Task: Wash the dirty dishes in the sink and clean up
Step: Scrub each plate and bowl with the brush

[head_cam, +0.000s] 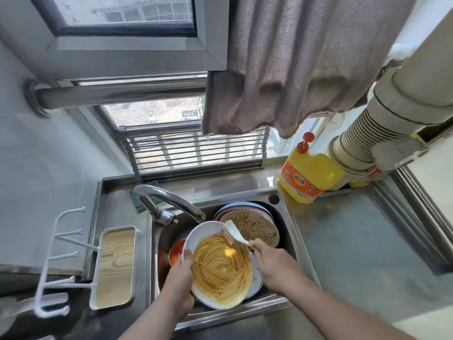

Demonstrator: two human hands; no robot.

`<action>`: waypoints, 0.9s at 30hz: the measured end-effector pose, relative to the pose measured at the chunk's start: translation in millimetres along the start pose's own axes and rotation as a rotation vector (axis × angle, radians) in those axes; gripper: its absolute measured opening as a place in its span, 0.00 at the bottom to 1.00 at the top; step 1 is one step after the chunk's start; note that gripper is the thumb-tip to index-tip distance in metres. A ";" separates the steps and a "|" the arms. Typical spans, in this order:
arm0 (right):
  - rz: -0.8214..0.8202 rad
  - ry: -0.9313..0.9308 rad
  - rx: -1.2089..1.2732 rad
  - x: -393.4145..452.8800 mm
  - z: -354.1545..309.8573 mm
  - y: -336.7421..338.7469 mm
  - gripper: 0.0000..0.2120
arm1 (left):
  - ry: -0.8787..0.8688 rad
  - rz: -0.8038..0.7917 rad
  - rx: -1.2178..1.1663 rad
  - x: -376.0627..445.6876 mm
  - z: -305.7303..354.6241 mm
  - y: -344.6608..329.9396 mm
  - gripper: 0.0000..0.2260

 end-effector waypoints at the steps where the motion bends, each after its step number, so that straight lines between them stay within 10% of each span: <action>1: -0.002 0.029 0.018 1.0 -14.5 -3.5 0.13 | 0.011 0.004 -0.011 -0.3 -2.3 -2.2 0.18; 19: -0.108 0.093 0.142 -32.8 -42.9 -32.4 0.15 | 0.266 -0.009 -0.059 -7.2 -12.8 -13.8 0.35; 27: -0.189 0.018 0.207 -36.7 -45.2 -31.1 0.15 | 0.077 0.061 0.084 -1.7 -11.1 2.0 0.20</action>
Point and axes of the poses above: each hand's wrist, its own x-axis towards the middle knuckle, its own y-axis out of the back of the hand, z = x × y, the point moved 5 cm from there along x, towards the middle knuckle, and after that the axes turned 13 degrees about -y, right-handed, at the moved point
